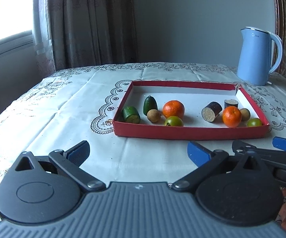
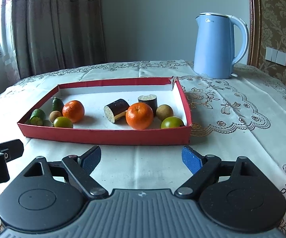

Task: Organize fruits

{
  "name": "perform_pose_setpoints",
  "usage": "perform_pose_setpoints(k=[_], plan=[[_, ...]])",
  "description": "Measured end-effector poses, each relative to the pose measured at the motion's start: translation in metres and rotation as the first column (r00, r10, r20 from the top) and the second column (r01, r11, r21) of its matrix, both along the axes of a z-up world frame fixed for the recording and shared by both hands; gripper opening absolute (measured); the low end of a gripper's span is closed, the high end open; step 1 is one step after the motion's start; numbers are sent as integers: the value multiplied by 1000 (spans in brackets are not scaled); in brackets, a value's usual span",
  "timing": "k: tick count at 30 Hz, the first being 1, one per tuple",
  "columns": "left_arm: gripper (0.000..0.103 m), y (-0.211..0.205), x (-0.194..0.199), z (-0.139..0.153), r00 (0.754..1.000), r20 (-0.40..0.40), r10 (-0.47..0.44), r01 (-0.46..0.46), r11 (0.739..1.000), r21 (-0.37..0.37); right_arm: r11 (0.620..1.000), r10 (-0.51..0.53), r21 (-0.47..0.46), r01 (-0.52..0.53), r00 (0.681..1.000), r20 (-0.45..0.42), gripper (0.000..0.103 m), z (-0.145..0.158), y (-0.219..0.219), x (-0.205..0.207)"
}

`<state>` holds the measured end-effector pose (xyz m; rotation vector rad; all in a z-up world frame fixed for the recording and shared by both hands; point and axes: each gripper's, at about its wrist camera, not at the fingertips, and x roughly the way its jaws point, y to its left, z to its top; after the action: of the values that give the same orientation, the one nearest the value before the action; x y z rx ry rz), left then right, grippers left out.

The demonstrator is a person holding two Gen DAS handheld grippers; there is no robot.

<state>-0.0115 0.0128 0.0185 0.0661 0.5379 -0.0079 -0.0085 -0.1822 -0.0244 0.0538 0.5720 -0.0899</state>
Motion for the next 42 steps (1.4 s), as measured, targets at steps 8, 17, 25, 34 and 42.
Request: perform_pose_setpoints(k=[8, 17, 25, 34, 42], plan=[[103, -2, 0, 1, 1000, 20, -5, 5, 1000, 3, 1000, 0, 10, 0, 1000, -15, 89, -5, -2, 4], [103, -6, 0, 2, 999, 37, -11, 9, 999, 34, 1000, -1, -1, 1, 1000, -8, 89, -4, -1, 4], [103, -7, 1, 2, 999, 32, -11, 11, 999, 31, 1000, -3, 4, 3, 1000, -9, 89, -4, -1, 4], [103, -8, 3, 2, 999, 32, -3, 2, 999, 33, 1000, -4, 0, 4, 1000, -13, 89, -5, -1, 5], [103, -9, 4, 2, 999, 32, -10, 9, 999, 38, 1000, -7, 2, 7, 1000, -18, 89, -6, -2, 6]])
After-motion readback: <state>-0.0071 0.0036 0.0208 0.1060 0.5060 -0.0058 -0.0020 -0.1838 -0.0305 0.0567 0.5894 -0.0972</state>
